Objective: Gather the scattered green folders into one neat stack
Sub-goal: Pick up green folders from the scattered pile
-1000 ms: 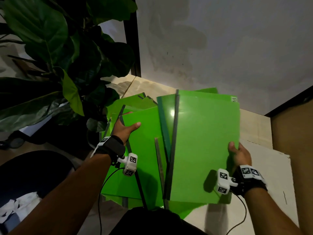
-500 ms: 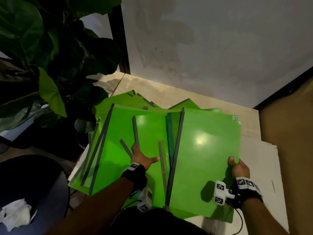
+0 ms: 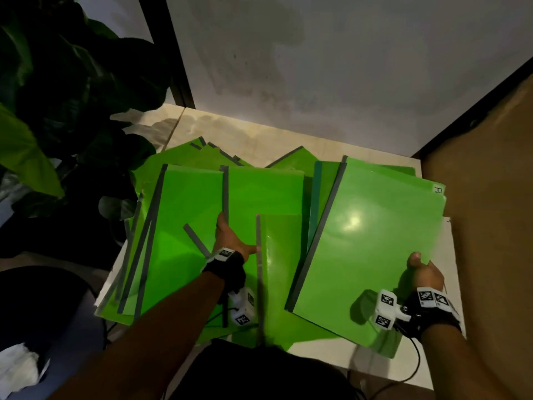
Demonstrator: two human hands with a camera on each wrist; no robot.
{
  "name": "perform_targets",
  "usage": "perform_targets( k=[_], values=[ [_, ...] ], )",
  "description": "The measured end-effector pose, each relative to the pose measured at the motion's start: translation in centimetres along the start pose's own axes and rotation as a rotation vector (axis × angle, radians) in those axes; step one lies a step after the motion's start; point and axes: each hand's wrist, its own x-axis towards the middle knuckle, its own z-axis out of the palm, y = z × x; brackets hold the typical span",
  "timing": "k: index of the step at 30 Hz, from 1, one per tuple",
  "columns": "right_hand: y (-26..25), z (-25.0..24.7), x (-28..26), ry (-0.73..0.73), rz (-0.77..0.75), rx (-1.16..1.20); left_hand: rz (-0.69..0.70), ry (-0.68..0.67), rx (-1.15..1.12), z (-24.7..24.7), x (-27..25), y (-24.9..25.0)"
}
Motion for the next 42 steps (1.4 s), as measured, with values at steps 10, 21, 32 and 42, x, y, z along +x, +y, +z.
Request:
perform_targets(
  k=[10, 21, 32, 42],
  values=[
    [-2.6, 4.3, -1.6, -0.125, -0.028, -0.127, 0.077, 0.346, -0.292, -11.2, 3.9, 1.4],
    [-4.1, 8.3, -2.6, -0.194, -0.048, -0.206, -0.341, 0.111, 0.018, -10.5, 4.1, -2.7],
    [-3.4, 6.7, -2.2, -0.168, 0.002, -0.192, -0.363, 0.078, -0.143, -8.5, 4.6, -3.1],
    [-2.9, 8.9, -3.2, -0.238, -0.043, -0.089, 0.250, 0.210, -0.655, -16.8, 4.0, 4.9]
  ],
)
